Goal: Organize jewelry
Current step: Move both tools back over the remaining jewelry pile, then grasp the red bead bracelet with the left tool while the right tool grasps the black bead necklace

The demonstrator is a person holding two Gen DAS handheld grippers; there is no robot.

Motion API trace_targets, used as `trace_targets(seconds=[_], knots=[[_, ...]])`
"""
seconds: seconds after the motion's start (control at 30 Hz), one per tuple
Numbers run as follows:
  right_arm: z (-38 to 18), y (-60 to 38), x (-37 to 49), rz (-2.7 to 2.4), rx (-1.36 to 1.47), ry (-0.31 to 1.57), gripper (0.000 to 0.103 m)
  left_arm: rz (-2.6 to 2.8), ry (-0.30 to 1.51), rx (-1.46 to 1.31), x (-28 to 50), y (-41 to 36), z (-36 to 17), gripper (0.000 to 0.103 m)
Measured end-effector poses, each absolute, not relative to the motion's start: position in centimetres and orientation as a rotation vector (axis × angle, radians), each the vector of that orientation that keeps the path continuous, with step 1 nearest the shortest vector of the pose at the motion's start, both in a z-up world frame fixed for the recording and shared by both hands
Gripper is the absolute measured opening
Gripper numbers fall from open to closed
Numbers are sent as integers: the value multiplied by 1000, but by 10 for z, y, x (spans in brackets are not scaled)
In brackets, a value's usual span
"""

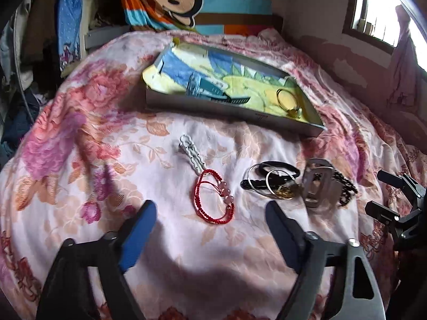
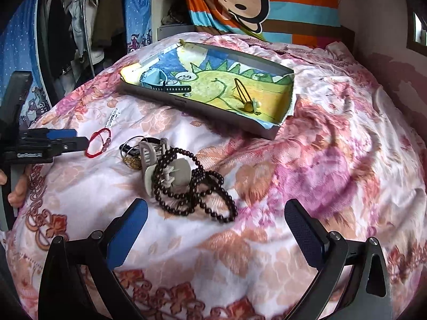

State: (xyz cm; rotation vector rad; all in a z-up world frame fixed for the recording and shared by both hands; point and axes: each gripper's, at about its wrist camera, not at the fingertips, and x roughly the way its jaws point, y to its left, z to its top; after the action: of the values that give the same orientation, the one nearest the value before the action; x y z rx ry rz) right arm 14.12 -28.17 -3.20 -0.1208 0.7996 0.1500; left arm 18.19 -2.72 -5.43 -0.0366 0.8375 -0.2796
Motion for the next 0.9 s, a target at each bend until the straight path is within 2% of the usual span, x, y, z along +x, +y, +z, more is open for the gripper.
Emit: trace_targets(seconds=[0.07,0.17,0.37,0.43,0.53,0.57,0.67,0.7,0.73,0.9], knots=[[-34,-282,148,150,-119,801,97,-281,865,-45,191,-29,-61,65],[-41,-281,158,150,-112,824,85,-275,913,-50,205,-31,-72,52],[-60,-275,171,146,-120,915,80,-252,923,-21,206,-36,-77,43],[-61,-274,172,149,-111,916,75,-252,929,-7,208,-38,-79,40],[-63,-272,173,155,-105,917,68,-254,935,16,207,-42,-80,31],[-63,-271,173,156,-107,913,66,-257,936,20,207,-43,-81,25],[-62,-268,171,156,-124,897,55,-269,945,23,206,-44,-82,10],[-61,-266,170,156,-131,891,48,-276,947,20,206,-44,-82,7],[-60,-265,169,157,-137,885,41,-282,947,19,205,-44,-83,6],[-56,-263,167,164,-154,871,17,-330,938,24,198,-52,-80,4]])
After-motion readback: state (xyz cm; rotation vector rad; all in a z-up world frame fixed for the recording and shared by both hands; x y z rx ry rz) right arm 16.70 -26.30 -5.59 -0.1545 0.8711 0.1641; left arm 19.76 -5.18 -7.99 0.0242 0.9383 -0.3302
